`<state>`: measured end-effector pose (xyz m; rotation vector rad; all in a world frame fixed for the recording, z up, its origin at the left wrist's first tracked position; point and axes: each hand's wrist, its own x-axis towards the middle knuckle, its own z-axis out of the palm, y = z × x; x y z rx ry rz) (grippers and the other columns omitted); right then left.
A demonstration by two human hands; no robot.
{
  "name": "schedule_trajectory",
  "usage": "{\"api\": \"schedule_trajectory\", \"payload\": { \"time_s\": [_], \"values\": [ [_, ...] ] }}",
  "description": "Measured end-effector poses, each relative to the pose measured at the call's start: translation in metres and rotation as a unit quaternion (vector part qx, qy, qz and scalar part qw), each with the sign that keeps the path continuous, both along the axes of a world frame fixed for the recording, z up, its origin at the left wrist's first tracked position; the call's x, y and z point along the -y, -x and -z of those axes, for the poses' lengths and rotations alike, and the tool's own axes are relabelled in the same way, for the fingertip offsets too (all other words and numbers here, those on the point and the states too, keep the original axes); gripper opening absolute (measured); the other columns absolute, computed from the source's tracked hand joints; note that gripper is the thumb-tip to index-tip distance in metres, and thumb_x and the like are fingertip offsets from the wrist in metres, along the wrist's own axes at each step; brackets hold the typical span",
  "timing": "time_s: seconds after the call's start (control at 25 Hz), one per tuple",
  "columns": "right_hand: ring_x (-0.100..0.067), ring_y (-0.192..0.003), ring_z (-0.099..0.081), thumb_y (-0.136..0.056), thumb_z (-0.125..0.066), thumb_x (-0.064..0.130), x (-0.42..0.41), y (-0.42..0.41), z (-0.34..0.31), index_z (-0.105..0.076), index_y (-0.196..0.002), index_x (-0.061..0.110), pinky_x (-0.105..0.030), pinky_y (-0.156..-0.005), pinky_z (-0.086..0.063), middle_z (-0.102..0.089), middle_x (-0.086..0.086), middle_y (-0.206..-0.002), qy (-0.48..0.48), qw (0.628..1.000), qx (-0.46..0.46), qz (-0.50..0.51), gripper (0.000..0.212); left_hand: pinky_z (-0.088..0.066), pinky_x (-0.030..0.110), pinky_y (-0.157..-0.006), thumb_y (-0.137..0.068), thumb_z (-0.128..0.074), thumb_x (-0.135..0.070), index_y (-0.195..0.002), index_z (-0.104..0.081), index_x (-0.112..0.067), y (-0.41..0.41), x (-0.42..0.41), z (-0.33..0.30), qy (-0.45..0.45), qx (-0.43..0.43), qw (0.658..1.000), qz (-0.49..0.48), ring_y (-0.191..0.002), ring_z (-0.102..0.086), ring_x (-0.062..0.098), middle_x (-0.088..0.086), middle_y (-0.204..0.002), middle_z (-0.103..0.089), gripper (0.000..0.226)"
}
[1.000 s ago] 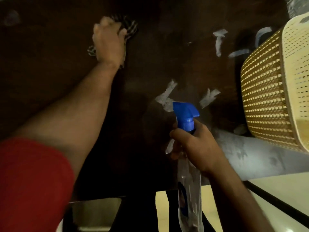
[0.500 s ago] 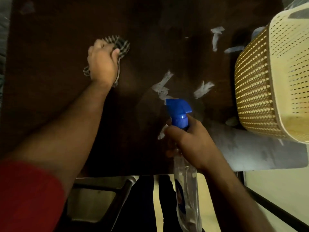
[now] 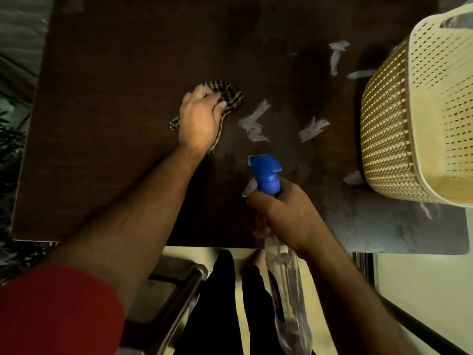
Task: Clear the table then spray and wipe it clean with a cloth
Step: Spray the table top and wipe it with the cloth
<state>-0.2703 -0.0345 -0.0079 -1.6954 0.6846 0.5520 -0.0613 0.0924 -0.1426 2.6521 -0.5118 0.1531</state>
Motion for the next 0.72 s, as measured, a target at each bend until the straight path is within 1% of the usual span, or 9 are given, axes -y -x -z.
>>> {"api": "schedule_trajectory", "payload": {
  "time_s": [0.08,0.16,0.24,0.32,0.4,0.52,0.6,0.68,0.72],
  "values": [
    [-0.027,-0.061,-0.07,-0.069,-0.064,0.043,0.004,0.003,0.002,-0.059,-0.093,0.027,-0.058,-0.071,-0.059,-0.069,-0.007,-0.075,0.007,1.0,0.003,0.015,0.029,-0.044,0.037,-0.085,-0.092,-0.052,-0.032,-0.113,-0.068,-0.013,-0.003,-0.001,0.0,-0.003,-0.007,1.0,-0.006,-0.094,-0.055,0.027,0.005,-0.106,-0.06,0.033],
    [-0.025,-0.06,-0.069,-0.079,-0.067,0.034,0.009,0.003,0.003,-0.058,-0.095,0.025,-0.059,-0.07,-0.059,-0.067,-0.007,-0.076,-0.009,0.999,0.011,0.034,0.021,-0.044,0.037,-0.084,-0.093,-0.052,-0.031,-0.114,-0.067,-0.013,0.002,0.003,-0.004,-0.002,-0.011,1.0,-0.006,-0.095,-0.054,0.027,0.005,-0.107,-0.06,0.032],
    [-0.023,-0.058,-0.067,-0.083,-0.067,0.029,0.01,0.003,0.002,-0.058,-0.096,0.023,-0.058,-0.069,-0.06,-0.066,-0.007,-0.074,-0.022,0.999,0.022,0.041,0.017,-0.043,0.038,-0.082,-0.094,-0.051,-0.031,-0.114,-0.067,-0.013,0.03,0.007,-0.008,-0.007,-0.025,0.998,0.054,-0.094,-0.054,0.028,0.005,-0.109,-0.06,0.031],
    [-0.025,-0.057,-0.068,-0.083,-0.067,0.03,0.01,0.003,0.001,-0.058,-0.094,0.023,-0.054,-0.069,-0.061,-0.066,-0.007,-0.073,-0.016,0.999,0.032,0.038,0.016,-0.043,0.036,-0.077,-0.093,-0.053,-0.029,-0.11,-0.069,-0.013,0.077,-0.005,-0.008,-0.012,-0.031,0.986,0.163,-0.088,-0.054,0.027,0.005,-0.107,-0.062,0.028],
    [-0.028,-0.06,-0.069,-0.084,-0.066,0.029,0.014,0.005,0.0,-0.058,-0.094,0.022,-0.047,-0.066,-0.061,-0.068,-0.011,-0.076,-0.011,0.999,0.03,0.036,0.014,-0.042,0.036,-0.073,-0.091,-0.054,-0.03,-0.107,-0.07,-0.014,0.1,-0.035,-0.006,-0.013,-0.009,0.98,0.199,-0.083,-0.053,0.026,0.004,-0.104,-0.063,0.028],
    [-0.028,-0.062,-0.07,-0.083,-0.064,0.032,0.018,0.006,-0.001,-0.057,-0.097,0.02,-0.036,-0.06,-0.057,-0.069,-0.017,-0.082,-0.018,0.999,0.019,0.034,0.019,-0.042,0.041,-0.081,-0.094,-0.049,-0.032,-0.112,-0.067,-0.014,0.041,-0.038,-0.011,-0.042,0.008,0.997,0.057,-0.093,-0.054,0.032,0.007,-0.107,-0.06,0.031],
    [-0.031,-0.064,-0.07,-0.085,-0.065,0.027,0.017,0.005,0.001,-0.057,-0.099,0.02,-0.041,-0.063,-0.061,-0.069,-0.018,-0.083,-0.019,0.999,0.016,0.041,0.017,-0.04,0.042,-0.089,-0.097,-0.046,-0.033,-0.117,-0.063,-0.015,-0.009,0.004,-0.015,-0.058,-0.012,0.998,-0.016,-0.103,-0.051,0.031,0.007,-0.115,-0.056,0.032],
    [-0.029,-0.061,-0.068,-0.085,-0.066,0.023,0.014,0.003,0.004,-0.057,-0.099,0.02,-0.046,-0.066,-0.062,-0.066,-0.014,-0.078,-0.031,0.998,0.021,0.055,0.017,-0.04,0.041,-0.091,-0.097,-0.047,-0.032,-0.12,-0.062,-0.016,-0.01,0.047,-0.023,-0.061,-0.057,0.997,0.009,-0.107,-0.05,0.028,0.006,-0.119,-0.055,0.031],
    [-0.027,-0.059,-0.067,-0.085,-0.066,0.022,0.012,0.003,0.004,-0.057,-0.099,0.02,-0.047,-0.065,-0.061,-0.065,-0.011,-0.075,-0.036,0.997,0.022,0.058,0.016,-0.041,0.042,-0.089,-0.097,-0.049,-0.031,-0.118,-0.063,-0.016,0.007,0.052,-0.022,-0.058,-0.055,0.995,0.054,-0.104,-0.051,0.028,0.006,-0.117,-0.056,0.03]
  ]
}}
